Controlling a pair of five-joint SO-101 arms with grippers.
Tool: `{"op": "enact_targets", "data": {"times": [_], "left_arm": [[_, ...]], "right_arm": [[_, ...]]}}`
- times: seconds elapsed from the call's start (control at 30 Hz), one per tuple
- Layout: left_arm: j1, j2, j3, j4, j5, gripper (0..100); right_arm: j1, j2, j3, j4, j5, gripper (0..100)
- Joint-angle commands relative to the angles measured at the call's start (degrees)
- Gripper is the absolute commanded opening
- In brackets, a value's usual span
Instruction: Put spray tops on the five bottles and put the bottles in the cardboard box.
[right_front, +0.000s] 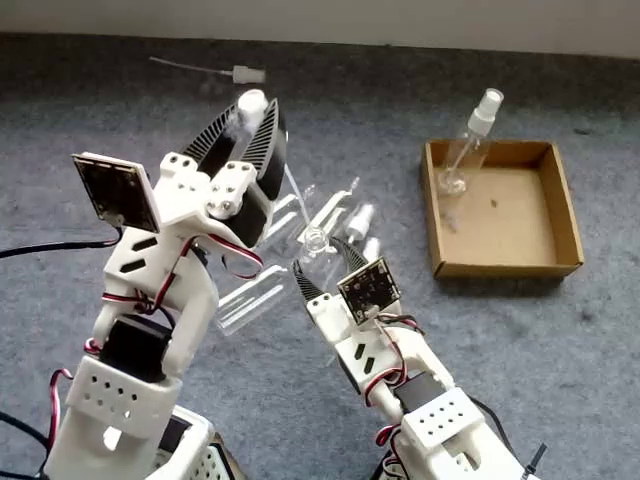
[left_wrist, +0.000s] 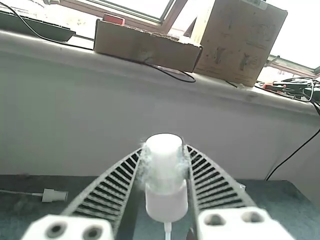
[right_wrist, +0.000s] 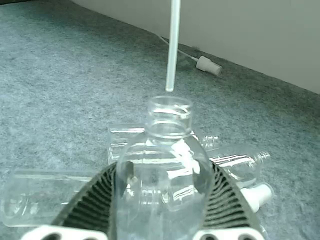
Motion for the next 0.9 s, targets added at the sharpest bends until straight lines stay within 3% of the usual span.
{"op": "enact_targets", "data": {"times": [0.0, 0.7, 0.87], "left_arm": [[1.9, -0.9, 2.0, -1.4, 0.6, 0], [12.9, -1.1, 21.9, -1.8, 0.2, 1], [13.9, -1.1, 23.4, -1.8, -2.9, 1]], "right_arm": [[-0.4, -1.3, 2.9, -1.7, 0.6, 4.1], [4.2, -1.4, 2.9, -1.7, 0.6, 4.1], [4.1, -1.4, 2.9, -1.7, 0.6, 4.1]]}}
